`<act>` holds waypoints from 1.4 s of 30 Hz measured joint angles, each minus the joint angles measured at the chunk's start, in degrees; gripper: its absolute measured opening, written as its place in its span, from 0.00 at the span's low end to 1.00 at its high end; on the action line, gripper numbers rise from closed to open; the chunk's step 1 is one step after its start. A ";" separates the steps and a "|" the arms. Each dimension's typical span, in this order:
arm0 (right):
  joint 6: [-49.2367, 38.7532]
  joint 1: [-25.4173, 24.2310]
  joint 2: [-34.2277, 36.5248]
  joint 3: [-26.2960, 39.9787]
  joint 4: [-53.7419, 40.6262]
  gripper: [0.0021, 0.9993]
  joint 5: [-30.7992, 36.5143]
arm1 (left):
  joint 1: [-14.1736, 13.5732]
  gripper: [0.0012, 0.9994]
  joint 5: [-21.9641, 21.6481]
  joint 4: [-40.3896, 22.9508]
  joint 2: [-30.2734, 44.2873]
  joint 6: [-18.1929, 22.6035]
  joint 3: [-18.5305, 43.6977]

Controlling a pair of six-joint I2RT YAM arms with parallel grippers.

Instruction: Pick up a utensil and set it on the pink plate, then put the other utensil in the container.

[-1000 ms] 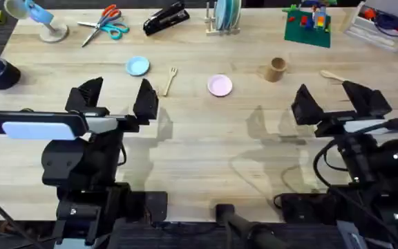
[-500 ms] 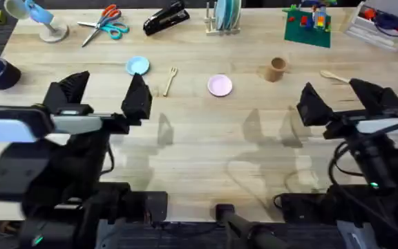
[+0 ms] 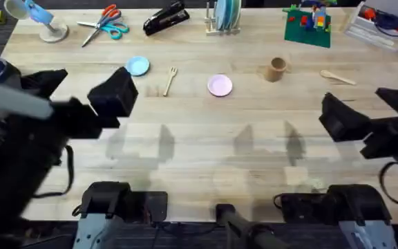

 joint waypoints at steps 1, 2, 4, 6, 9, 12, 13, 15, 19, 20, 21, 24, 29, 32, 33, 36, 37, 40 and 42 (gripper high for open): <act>0.00 0.00 1.44 1.60 -1.16 1.00 -0.01 | 0.00 0.99 0.19 -1.52 2.20 -0.13 1.99; 0.00 0.00 3.03 3.30 -2.34 1.00 -0.02 | 0.00 0.99 0.31 -3.41 4.43 -0.21 4.02; 0.00 0.00 6.18 6.36 -4.31 1.00 -0.01 | 0.00 0.99 0.49 -6.69 8.34 -0.18 7.65; 0.00 0.00 9.42 9.42 -6.28 1.00 -0.02 | 0.00 0.99 0.67 -9.84 12.66 -0.17 11.68; 0.00 0.00 14.24 13.87 -9.26 1.00 -0.02 | 0.00 0.99 0.91 -14.85 18.41 -0.17 17.17; 0.00 -0.02 18.74 18.07 -11.73 1.00 -0.02 | 0.00 0.99 1.34 -19.90 24.29 -0.15 22.50; 0.00 0.00 20.25 19.51 -12.65 1.00 -0.02 | 0.00 0.99 1.62 -21.69 26.29 -0.01 24.15; 0.00 0.00 22.79 22.03 -14.06 1.00 -0.02 | 0.00 0.99 2.00 -24.60 29.73 0.48 26.79; -0.24 0.00 27.65 26.91 -17.25 1.00 0.00 | 0.00 0.99 2.62 -29.52 36.38 1.80 30.90; -0.24 0.00 28.78 27.96 -18.06 1.00 -0.01 | 0.00 0.99 2.79 -30.41 37.75 2.06 31.57; -0.26 0.00 30.17 29.28 -19.16 1.00 -0.02 | 0.00 0.99 2.94 -31.28 39.11 2.42 32.12; -0.26 0.00 33.91 32.44 -22.04 1.00 -0.01 | 0.00 0.99 3.18 -32.37 41.99 3.39 32.73; -0.28 0.00 40.24 36.69 -27.12 1.00 -0.01 | 0.00 0.99 3.06 -31.93 44.55 4.16 32.86; -0.26 0.00 43.03 37.43 -27.27 1.00 -0.02 | 0.00 0.99 2.80 -31.62 45.32 4.18 32.91; -0.26 0.00 43.61 37.45 -27.18 1.00 -0.01 | 0.00 0.99 2.70 -31.63 45.49 4.20 32.91; -0.26 0.00 44.84 37.45 -27.13 0.99 -0.02 | 0.00 0.99 2.49 -31.48 45.84 4.22 32.90; -0.26 0.00 44.96 37.45 -27.14 0.99 -0.01 | 0.00 0.99 2.44 -31.30 45.88 4.32 32.90; -0.27 0.00 45.07 37.51 -27.15 0.99 -0.02 | 0.00 0.99 2.48 -30.19 45.88 5.94 32.92; -0.26 0.00 45.07 37.56 -27.16 0.99 -0.01 | 0.00 0.99 2.52 -29.51 45.88 7.67 32.92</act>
